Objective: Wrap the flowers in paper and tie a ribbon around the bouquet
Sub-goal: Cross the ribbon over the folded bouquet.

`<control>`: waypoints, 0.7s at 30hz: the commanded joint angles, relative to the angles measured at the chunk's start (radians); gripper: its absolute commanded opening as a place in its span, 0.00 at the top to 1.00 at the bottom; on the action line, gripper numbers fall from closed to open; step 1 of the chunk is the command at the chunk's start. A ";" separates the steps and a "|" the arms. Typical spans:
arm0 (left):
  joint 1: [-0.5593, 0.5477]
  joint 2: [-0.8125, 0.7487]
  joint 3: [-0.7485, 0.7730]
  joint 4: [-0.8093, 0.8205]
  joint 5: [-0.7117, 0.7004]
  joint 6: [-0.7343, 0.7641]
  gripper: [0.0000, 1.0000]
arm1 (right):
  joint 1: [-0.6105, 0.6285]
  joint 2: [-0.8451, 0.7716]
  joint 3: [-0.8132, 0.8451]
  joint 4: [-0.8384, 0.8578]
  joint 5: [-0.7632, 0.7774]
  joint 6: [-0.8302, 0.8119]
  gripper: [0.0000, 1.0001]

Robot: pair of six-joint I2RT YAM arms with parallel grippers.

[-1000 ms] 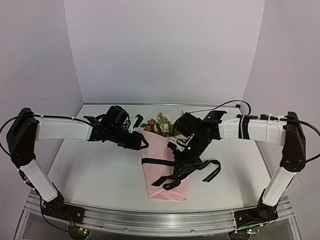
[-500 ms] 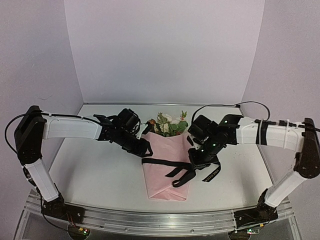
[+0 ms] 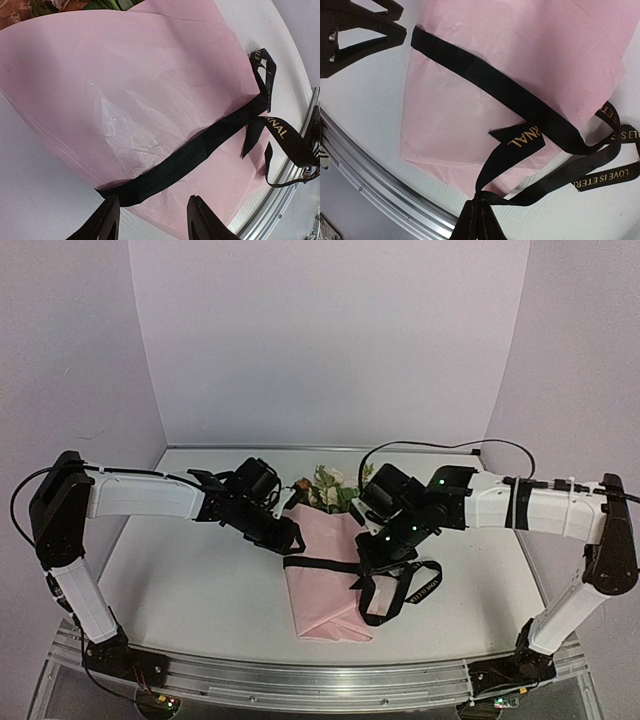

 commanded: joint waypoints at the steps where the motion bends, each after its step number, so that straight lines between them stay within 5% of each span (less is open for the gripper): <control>1: 0.014 -0.024 0.000 0.021 0.008 -0.019 0.52 | 0.000 0.013 0.152 -0.042 0.065 -0.093 1.00; 9: 0.030 -0.044 -0.008 0.020 0.017 -0.032 0.52 | -0.025 0.022 0.353 -0.175 0.057 -0.243 1.00; 21: 0.033 -0.031 -0.025 0.024 0.032 -0.040 0.52 | 0.075 0.146 0.143 -0.095 -0.126 -0.082 1.00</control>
